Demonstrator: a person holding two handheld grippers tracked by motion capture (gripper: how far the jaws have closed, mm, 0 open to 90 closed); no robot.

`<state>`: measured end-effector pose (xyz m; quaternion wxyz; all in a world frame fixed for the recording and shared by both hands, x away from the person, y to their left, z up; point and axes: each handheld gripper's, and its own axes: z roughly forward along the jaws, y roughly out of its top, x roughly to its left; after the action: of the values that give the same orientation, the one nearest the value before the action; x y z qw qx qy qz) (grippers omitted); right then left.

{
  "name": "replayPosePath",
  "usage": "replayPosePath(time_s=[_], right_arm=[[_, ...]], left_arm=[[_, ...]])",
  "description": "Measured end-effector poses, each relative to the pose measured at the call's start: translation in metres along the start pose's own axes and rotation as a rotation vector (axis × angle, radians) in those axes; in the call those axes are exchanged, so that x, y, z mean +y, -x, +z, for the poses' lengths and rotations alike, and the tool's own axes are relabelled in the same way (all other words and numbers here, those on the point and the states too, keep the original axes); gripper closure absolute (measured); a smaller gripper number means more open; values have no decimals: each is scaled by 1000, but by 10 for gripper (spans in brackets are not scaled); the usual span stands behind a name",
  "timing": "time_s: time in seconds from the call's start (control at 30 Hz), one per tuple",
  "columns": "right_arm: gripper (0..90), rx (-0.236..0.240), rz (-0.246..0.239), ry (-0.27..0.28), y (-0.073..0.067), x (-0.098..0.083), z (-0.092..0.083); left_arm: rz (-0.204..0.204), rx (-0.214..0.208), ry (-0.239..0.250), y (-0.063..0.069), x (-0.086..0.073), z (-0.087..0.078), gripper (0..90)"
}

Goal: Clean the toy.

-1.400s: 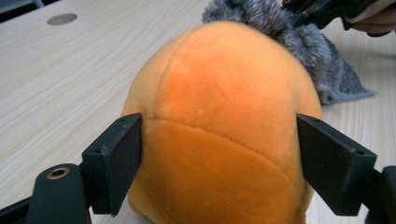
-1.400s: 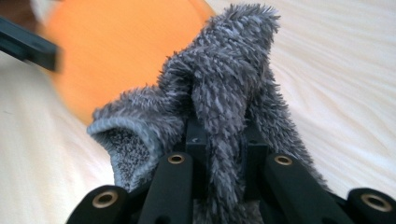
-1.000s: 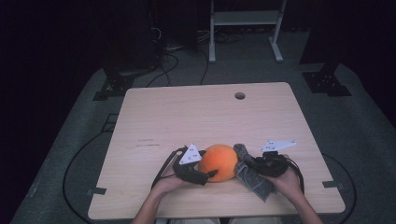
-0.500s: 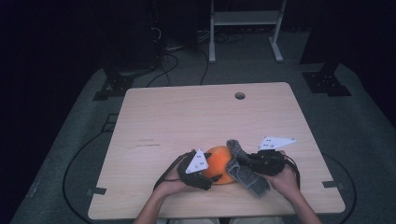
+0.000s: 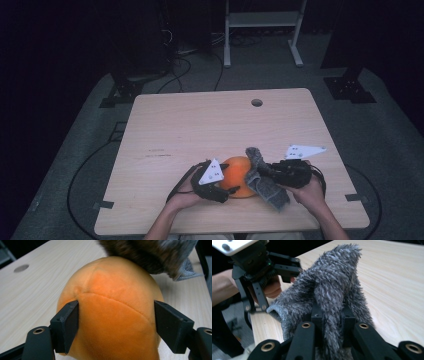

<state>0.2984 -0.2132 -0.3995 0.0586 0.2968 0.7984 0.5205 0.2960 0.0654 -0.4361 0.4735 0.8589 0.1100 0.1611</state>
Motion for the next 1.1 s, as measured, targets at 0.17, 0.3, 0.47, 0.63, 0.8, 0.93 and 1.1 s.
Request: replayPosePath(time_s=[0.17, 0.3, 0.47, 0.63, 0.8, 0.93, 1.1], right_arm=[[773, -27, -31, -60, -1, -6, 20], [773, -33, -7, -52, 5, -11, 14], [772, -68, 6, -73, 14, -16, 7], [774, -66, -20, -30, 6, -2, -6], [773, -56, -90, -62, -10, 7, 9], [774, -35, -37, -66, 1, -4, 12], [773, -47, -28, -76, 7, -9, 6]], left_arm=[[-75, -29, 13, -7, -1, -4, 131], [-175, -51, 40, -18, -5, -9, 109], [-170, -54, 58, -15, -8, -7, 317], [-116, -43, 63, -8, 1, -6, 362], [-66, -45, 59, -4, 6, -6, 285], [-182, -56, 23, -13, 1, -6, 142], [-198, -88, 40, -13, -4, -4, 296]])
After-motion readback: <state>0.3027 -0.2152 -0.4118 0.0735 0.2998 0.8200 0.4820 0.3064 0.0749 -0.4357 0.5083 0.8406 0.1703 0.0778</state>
